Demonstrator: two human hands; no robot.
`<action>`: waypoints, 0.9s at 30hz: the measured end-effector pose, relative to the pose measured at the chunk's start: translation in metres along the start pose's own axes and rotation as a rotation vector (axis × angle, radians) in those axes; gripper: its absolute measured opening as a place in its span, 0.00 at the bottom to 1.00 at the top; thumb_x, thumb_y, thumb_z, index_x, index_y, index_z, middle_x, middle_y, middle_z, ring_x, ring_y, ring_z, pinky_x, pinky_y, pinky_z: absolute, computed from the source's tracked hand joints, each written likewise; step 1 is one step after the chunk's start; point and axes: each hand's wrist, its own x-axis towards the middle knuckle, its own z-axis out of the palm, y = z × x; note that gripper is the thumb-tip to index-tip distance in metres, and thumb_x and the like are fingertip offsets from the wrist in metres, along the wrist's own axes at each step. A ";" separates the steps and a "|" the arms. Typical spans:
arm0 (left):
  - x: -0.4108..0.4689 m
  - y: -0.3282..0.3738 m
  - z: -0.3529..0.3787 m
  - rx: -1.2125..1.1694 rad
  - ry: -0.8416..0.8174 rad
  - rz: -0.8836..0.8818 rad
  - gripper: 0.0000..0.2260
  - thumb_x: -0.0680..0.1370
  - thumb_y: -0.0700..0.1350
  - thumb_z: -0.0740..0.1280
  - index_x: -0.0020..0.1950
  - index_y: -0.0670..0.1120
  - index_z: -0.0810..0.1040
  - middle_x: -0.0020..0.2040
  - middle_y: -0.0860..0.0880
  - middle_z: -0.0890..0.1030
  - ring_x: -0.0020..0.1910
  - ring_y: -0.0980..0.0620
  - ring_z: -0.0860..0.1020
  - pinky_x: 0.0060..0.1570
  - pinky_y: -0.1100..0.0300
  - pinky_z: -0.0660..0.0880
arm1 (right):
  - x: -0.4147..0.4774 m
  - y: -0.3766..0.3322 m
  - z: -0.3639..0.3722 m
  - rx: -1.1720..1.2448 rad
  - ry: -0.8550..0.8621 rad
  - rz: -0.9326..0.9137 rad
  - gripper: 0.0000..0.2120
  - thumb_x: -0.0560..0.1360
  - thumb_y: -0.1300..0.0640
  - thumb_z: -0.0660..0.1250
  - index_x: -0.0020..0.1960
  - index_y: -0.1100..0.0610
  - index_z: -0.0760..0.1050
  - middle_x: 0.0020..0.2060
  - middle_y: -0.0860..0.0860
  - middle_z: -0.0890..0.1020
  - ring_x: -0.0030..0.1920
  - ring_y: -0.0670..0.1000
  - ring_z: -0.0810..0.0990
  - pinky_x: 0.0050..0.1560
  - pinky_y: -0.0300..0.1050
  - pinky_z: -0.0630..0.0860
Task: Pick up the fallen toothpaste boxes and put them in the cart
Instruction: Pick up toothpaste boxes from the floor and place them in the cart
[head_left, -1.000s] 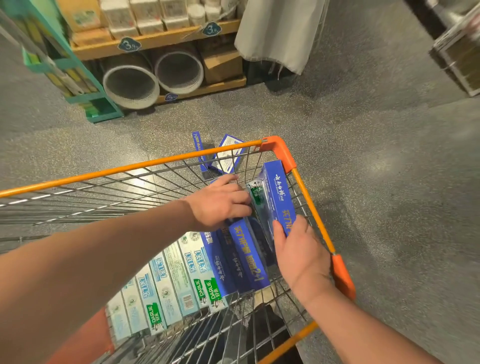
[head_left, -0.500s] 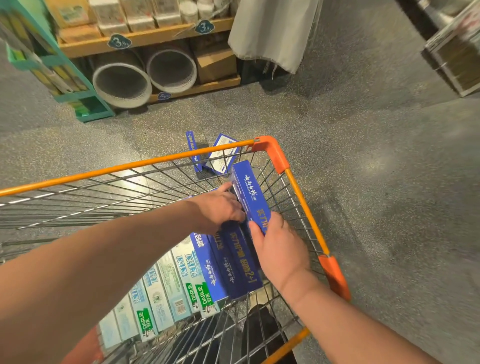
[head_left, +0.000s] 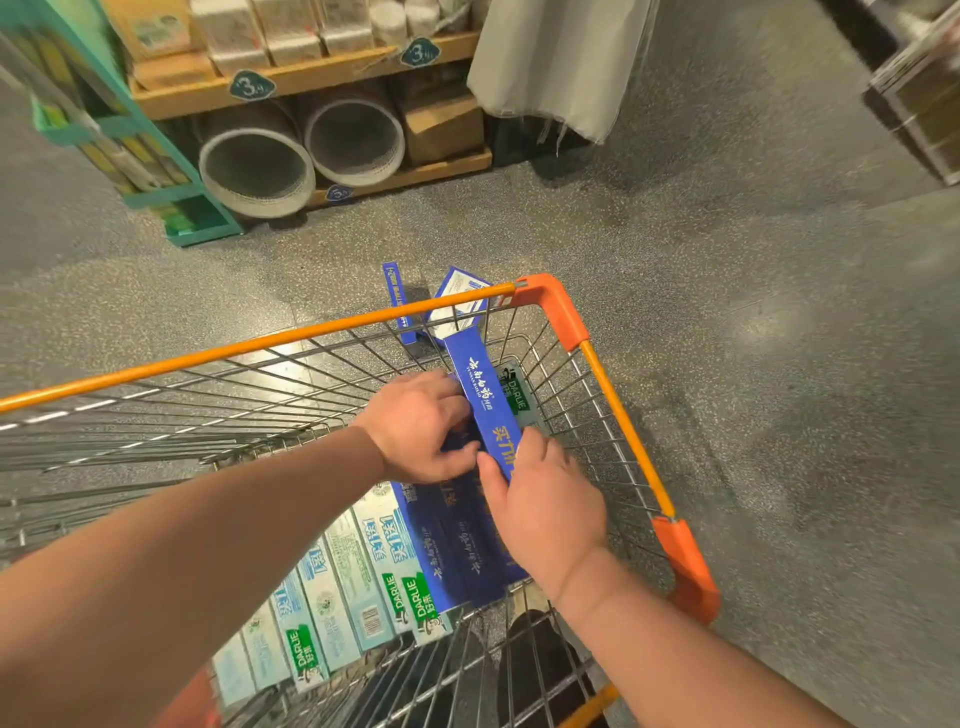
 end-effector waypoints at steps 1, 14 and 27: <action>-0.002 0.001 -0.003 0.012 0.083 -0.001 0.14 0.71 0.59 0.65 0.38 0.48 0.76 0.38 0.50 0.75 0.39 0.45 0.75 0.43 0.52 0.75 | -0.001 -0.002 0.000 0.000 -0.012 0.002 0.23 0.77 0.36 0.57 0.51 0.56 0.73 0.42 0.55 0.80 0.40 0.58 0.82 0.30 0.48 0.76; 0.012 0.015 -0.018 0.058 0.128 -0.097 0.24 0.78 0.56 0.65 0.66 0.40 0.75 0.65 0.37 0.73 0.63 0.35 0.72 0.60 0.41 0.73 | -0.013 -0.003 -0.022 0.052 -0.245 0.093 0.26 0.78 0.41 0.60 0.69 0.54 0.62 0.62 0.52 0.76 0.59 0.55 0.79 0.46 0.48 0.75; 0.006 0.024 -0.021 0.008 0.001 -0.145 0.28 0.80 0.60 0.58 0.72 0.42 0.71 0.75 0.39 0.67 0.68 0.36 0.72 0.61 0.41 0.76 | -0.020 0.001 -0.034 0.069 -0.227 0.105 0.36 0.77 0.34 0.59 0.76 0.54 0.58 0.63 0.53 0.77 0.62 0.56 0.77 0.51 0.52 0.77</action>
